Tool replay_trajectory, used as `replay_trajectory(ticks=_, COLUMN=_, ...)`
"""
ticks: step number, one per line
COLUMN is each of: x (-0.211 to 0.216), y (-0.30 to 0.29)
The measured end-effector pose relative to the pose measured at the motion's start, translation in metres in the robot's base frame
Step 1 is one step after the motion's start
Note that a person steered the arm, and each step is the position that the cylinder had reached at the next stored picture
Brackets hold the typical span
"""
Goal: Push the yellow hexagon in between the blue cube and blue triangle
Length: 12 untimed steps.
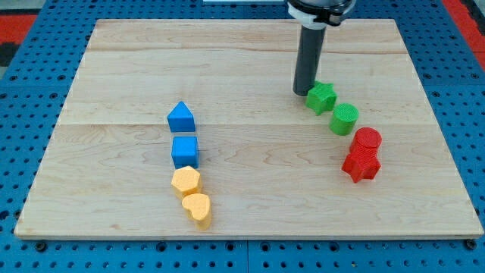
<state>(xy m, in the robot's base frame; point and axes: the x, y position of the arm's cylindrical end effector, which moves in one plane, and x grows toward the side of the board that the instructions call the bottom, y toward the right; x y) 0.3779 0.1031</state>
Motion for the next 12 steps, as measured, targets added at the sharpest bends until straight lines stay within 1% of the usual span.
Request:
replay_trajectory(ticks=1, x=0.027, y=0.021)
replay_trajectory(ticks=2, x=0.054, y=0.022)
replay_trajectory(ticks=4, x=0.054, y=0.019)
replay_trajectory(ticks=5, x=0.066, y=0.004)
replay_trajectory(ticks=6, x=0.084, y=-0.024)
replay_trajectory(ticks=7, x=0.119, y=-0.024)
replay_trajectory(ticks=8, x=0.168, y=-0.024)
replay_trajectory(ticks=9, x=0.188, y=-0.032)
replay_trajectory(ticks=10, x=0.189, y=-0.041)
replay_trajectory(ticks=12, x=0.189, y=-0.033)
